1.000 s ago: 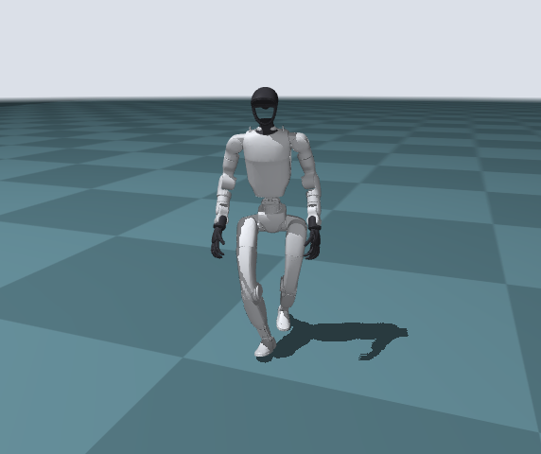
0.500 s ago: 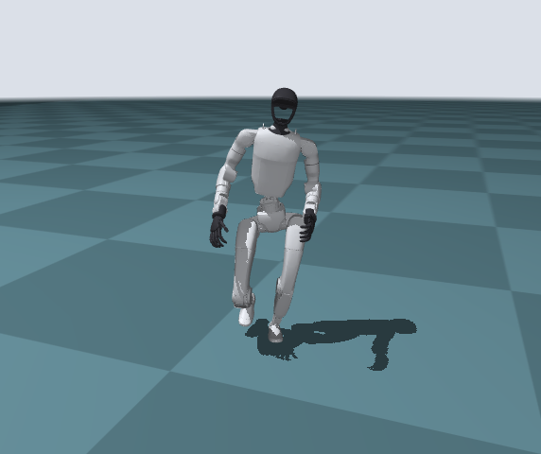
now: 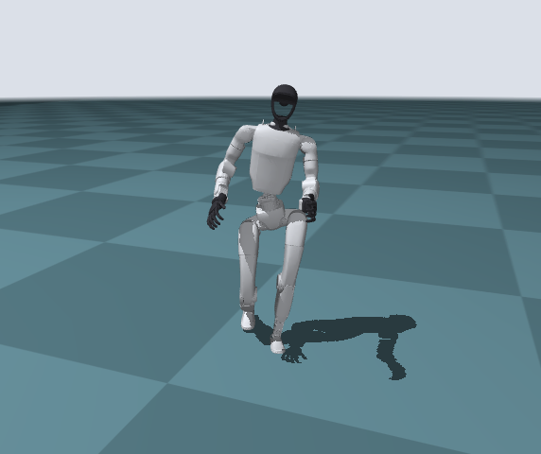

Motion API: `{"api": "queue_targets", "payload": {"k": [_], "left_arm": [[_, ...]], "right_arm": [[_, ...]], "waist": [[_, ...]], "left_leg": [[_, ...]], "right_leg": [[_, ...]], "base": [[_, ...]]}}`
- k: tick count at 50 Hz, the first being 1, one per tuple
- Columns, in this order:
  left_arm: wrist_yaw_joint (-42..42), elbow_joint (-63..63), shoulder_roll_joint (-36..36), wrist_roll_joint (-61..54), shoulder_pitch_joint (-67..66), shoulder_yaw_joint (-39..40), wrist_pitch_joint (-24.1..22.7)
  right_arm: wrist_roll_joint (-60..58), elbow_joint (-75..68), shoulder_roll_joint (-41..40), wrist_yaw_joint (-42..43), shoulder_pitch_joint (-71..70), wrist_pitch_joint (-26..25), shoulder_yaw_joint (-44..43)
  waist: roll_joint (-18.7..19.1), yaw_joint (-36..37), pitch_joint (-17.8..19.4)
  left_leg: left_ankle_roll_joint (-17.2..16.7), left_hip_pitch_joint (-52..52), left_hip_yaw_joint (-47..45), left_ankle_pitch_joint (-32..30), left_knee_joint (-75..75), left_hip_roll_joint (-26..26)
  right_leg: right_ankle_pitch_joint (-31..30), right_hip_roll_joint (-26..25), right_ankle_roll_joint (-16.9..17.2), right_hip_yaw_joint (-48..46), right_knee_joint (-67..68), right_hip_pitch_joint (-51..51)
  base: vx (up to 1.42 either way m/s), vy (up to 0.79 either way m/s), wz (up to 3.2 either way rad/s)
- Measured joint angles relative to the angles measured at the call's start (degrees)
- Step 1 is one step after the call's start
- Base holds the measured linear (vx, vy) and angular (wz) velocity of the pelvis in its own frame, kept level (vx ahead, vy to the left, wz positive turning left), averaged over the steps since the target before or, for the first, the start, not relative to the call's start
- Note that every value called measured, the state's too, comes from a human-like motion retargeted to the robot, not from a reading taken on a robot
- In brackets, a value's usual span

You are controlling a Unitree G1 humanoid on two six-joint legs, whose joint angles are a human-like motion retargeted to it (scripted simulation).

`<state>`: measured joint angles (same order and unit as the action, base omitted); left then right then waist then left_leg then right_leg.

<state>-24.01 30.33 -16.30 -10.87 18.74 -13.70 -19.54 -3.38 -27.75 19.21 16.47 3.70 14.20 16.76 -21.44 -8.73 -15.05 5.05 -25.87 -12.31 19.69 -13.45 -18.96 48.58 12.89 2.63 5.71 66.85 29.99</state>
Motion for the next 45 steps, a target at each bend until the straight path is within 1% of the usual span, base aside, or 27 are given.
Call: {"api": "queue_targets", "payload": {"k": [3,5,7,11,15,18,19,20,22,25,27,29,31,33,37,40,43,45], "left_arm": [[-0.2,1.6,0.0,-0.4,0.3,-0.1,0.0],[0.0,2.9,-0.3,-0.9,0.8,-0.1,-0.1],[0.1,3.5,-0.1,-0.9,0.0,-0.5,-0.1],[0.1,5.0,-0.6,-0.8,-1.3,-1.3,-0.3],[0.1,6.3,-1.2,-0.4,-3.7,-2.0,-0.6],[-0.1,6.9,-1.8,0.4,-6.4,-2.5,-0.7],[-0.1,7.1,-2.2,0.7,-7.1,-2.5,-0.7],[-0.1,7.2,-2.7,1.1,-7.7,-2.3,-0.7],[0.0,7.4,-2.9,1.9,-10.8,-2.7,-0.7],[0.3,7.3,-3.7,3.2,-15.8,-2.6,-0.4],[1.2,6.6,-4.5,4.1,-19.1,-1.5,0.2],[2.0,6.4,-4.7,4.7,-22.7,-0.7,0.9],[3.0,6.2,-4.9,5.1,-26.2,0.1,1.5],[3.8,6.2,-4.9,5.3,-29.9,0.8,1.9],[4.8,6.2,-4.7,5.3,-36.8,1.8,2.0],[5.3,5.5,-4.4,5.0,-41.0,2.3,1.4],[5.5,3.7,-4.2,4.5,-44.0,2.6,0.3],[5.4,1.9,-4.2,4.2,-45.3,2.8,-0.7]], "right_arm": [[0.8,1.3,-1.1,0.4,0.0,0.4,1.0],[1.4,2.3,-1.7,0.6,-0.6,0.7,1.8],[1.5,3.3,-2.1,0.9,-0.7,1.1,2.7],[1.7,6.0,-2.8,1.7,-2.4,1.9,4.6],[1.5,9.4,-2.6,2.8,-5.3,2.9,6.3],[0.7,12.8,-1.9,4.1,-8.2,3.8,7.2],[0.4,14.1,-1.4,4.6,-9.7,3.9,7.3],[0.0,15.5,-0.9,5.1,-11.6,3.9,7.4],[-1.0,17.7,0.0,6.0,-13.3,4.5,7.6],[-2.7,21.2,1.4,7.6,-16.5,5.1,7.7],[-3.8,23.1,2.8,8.5,-19.6,4.9,7.6],[-4.9,24.5,4.1,9.1,-21.9,4.9,7.5],[-5.7,25.6,5.4,9.5,-24.1,5.0,7.5],[-6.4,26.5,6.5,9.8,-25.6,5.2,7.5],[-7.2,28.0,8.5,10.6,-26.5,5.9,7.4],[-7.3,28.8,9.6,11.4,-25.7,6.5,6.9],[-7.0,29.2,9.9,12.3,-23.7,7.1,5.9],[-6.2,29.2,9.6,12.8,-21.9,7.6,5.3]], "waist": [[0.9,-0.1,-1.4],[2.7,0.5,-2.4],[2.1,0.3,-2.9],[2.8,0.7,-3.9],[3.6,1.8,-3.5],[3.9,3.0,-2.3],[4.8,4.2,-1.1],[6.2,5.9,0.4],[6.0,6.9,1.8],[7.2,9.6,3.9],[10.0,13.0,6.2],[11.9,15.1,7.8],[13.9,17.0,9.3],[15.5,18.2,9.6],[18.6,19.7,8.8],[20.6,20.2,7.7],[22.0,19.8,6.7],[22.5,19.2,6.3]], "left_leg": [[-0.9,-1.9,-0.7,-2.2,1.4,1.8],[-1.6,-3.2,-0.7,-3.5,2.9,4.3],[-1.9,-5.4,-1.5,-4.7,1.9,4.4],[-3.1,-9.8,-1.7,-6.6,-0.1,6.7],[-4.6,-14.4,-0.8,-7.4,-3.8,8.7],[-4.8,-18.1,0.2,-4.7,-8.6,9.6],[-4.9,-19.1,0.6,-3.0,-11.8,11.3],[-5.1,-20.0,1.0,-1.0,-15.7,13.7],[-4.6,-22.6,0.2,1.0,-24.5,14.6],[-3.4,-25.4,-0.5,4.6,-40.2,18.5],[-2.9,-25.0,0.5,7.3,-51.0,23.6],[-2.4,-23.3,1.4,7.9,-59.8,26.6],[-2.2,-20.5,2.6,7.5,-67.2,29.1],[-2.6,-17.5,3.9,6.0,-73.1,30.6],[-5.0,-10.6,6.1,1.8,-78.7,31.1],[-7.4,-4.5,6.9,-0.3,-77.5,29.9],[-8.9,1.4,6.5,0.5,-72.1,28.2],[-9.4,5.0,6.0,2.2,-66.7,26.6]], "right_leg": [[1.3,-1.6,-1.0,0.0,-4.1,1.3],[1.4,-4.3,-2.1,-0.5,-7.6,2.2],[1.4,-3.9,-2.4,-0.2,-9.1,3.3],[1.4,-5.5,-3.4,-0.8,-12.2,5.6],[1.4,-7.0,-4.1,-1.9,-13.4,7.5],[1.0,-7.4,-4.0,-3.1,-13.4,8.7],[0.1,-8.8,-4.2,-3.7,-14.9,7.9],[-1.2,-10.9,-4.4,-4.5,-17.2,6.6],[-0.7,-10.6,-4.3,-5.2,-15.3,7.4],[-0.5,-12.6,-4.5,-6.3,-13.4,8.1],[-1.7,-16.9,-5.4,-7.1,-15.2,6.4],[-2.3,-19.5,-6.2,-7.9,-15.4,5.3],[-3.4,-22.1,-7.0,-8.5,-16.5,3.8],[-4.6,-24.1,-7.7,-9.1,-17.4,3.3],[-7.3,-27.2,-8.8,-10.2,-19.8,3.4],[-9.4,-28.8,-9.1,-11.0,-22.1,3.3],[-11.8,-29.6,-8.6,-11.7,-24.5,3.1],[-13.4,-29.5,-7.8,-12.0,-25.8,3.2]], "base": [[-0.22,-0.1,-0.25],[-0.22,-0.11,-0.32],[-0.26,-0.12,-0.07],[-0.23,-0.13,-0.07],[-0.21,-0.14,0.01],[-0.22,-0.13,0.06],[-0.19,-0.12,-0.43],[-0.2,-0.12,-0.37],[-0.23,-0.11,0.03],[-0.22,-0.08,-0.22],[-0.19,-0.07,-0.74],[-0.19,-0.08,-0.47],[-0.18,-0.08,-0.33],[-0.17,-0.08,-0.2],[-0.15,-0.08,-0.12],[-0.14,-0.06,-0.03],[-0.17,-0.05,0.07],[-0.21,-0.05,0.16]]}}
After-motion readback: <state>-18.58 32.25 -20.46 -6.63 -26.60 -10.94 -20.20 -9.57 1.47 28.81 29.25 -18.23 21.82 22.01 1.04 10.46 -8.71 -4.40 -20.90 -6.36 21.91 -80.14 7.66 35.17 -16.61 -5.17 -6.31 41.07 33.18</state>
